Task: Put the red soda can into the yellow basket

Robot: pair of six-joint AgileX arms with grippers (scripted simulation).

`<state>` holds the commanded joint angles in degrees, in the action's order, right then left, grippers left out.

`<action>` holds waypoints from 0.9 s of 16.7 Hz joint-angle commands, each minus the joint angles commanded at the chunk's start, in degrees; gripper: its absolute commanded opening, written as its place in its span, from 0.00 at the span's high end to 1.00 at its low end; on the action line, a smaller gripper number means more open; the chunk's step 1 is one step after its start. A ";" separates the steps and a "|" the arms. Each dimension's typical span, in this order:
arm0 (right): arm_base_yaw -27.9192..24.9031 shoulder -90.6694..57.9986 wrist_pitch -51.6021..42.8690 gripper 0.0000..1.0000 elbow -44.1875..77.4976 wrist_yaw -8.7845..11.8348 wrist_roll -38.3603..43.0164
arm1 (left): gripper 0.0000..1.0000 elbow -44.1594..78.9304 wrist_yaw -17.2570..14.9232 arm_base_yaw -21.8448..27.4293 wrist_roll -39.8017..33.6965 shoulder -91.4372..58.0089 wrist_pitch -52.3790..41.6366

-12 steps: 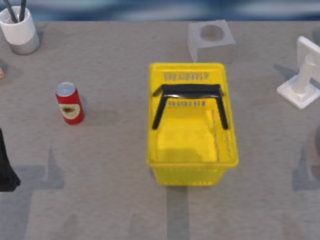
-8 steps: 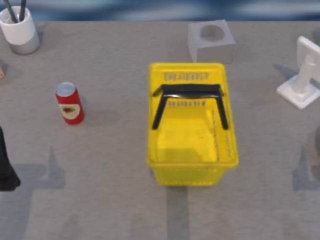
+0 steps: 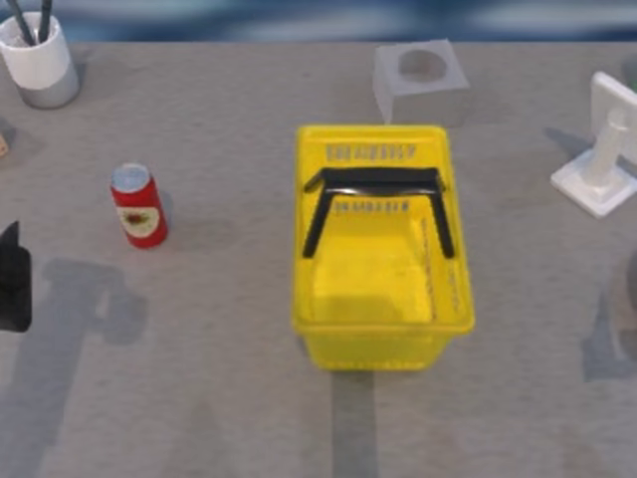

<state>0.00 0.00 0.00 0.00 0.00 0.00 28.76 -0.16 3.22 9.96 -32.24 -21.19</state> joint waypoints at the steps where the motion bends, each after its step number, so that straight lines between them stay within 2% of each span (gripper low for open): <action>1: 0.00 0.00 0.00 0.00 0.00 0.00 0.00 | 0.00 5.14 0.02 0.49 1.63 -5.92 -3.23; 10: 0.00 0.00 0.00 0.00 0.00 0.00 0.00 | 0.00 54.60 0.06 5.03 16.73 -62.02 -32.12; 15: 0.00 0.00 0.00 0.00 0.00 0.00 0.00 | 0.00 75.05 0.01 6.95 23.00 -85.98 -45.13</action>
<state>0.00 0.00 0.00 0.00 0.00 0.00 103.81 -0.15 10.16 32.97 -118.22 -66.32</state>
